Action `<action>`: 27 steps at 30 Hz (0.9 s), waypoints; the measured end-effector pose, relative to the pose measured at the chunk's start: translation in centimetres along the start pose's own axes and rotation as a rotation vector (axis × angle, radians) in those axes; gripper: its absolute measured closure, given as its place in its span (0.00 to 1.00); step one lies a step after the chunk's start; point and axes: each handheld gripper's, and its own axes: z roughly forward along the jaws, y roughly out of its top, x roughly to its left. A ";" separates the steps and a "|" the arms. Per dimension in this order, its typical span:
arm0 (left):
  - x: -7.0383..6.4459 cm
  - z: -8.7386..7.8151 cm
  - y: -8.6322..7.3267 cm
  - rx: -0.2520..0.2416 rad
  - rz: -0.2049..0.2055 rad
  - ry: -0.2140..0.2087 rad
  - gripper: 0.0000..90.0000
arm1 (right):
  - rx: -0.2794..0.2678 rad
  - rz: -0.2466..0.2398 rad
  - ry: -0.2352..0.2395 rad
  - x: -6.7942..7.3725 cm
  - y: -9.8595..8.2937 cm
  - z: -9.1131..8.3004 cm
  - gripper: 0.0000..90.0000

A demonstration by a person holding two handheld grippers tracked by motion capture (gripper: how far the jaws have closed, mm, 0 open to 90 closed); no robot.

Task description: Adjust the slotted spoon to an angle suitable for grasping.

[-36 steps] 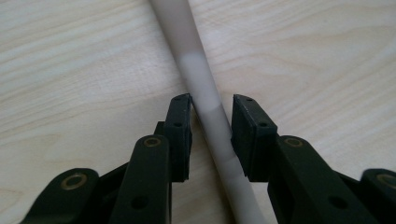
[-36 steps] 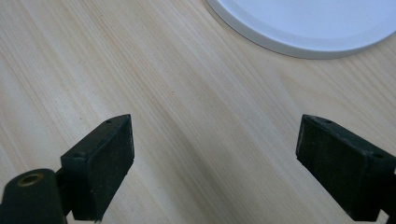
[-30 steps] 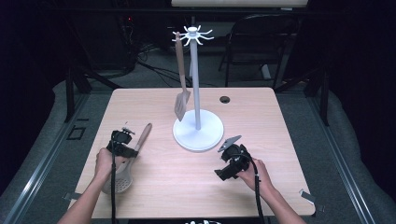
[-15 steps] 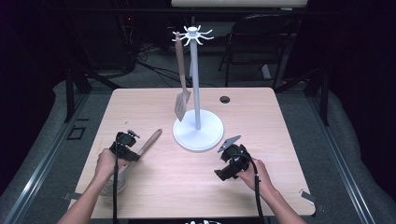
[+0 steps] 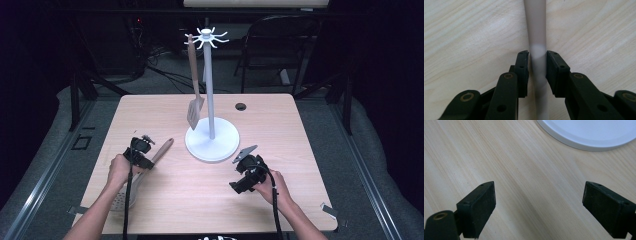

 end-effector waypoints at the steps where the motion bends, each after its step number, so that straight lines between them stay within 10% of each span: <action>1: 0.0 0.1 0.1 0.004 -0.002 -0.003 0.80 | -0.001 0.000 0.000 0.0 0.0 0.0 0.12; 11: -0.1 0.4 0.3 0.014 0.002 0.004 0.83 | -0.001 -0.002 -0.003 0.0 0.0 -0.1 0.12; 27: 1.2 -1.8 -2.2 -0.204 -0.064 -0.078 0.84 | -0.002 0.003 0.001 -0.1 -0.1 -0.1 0.12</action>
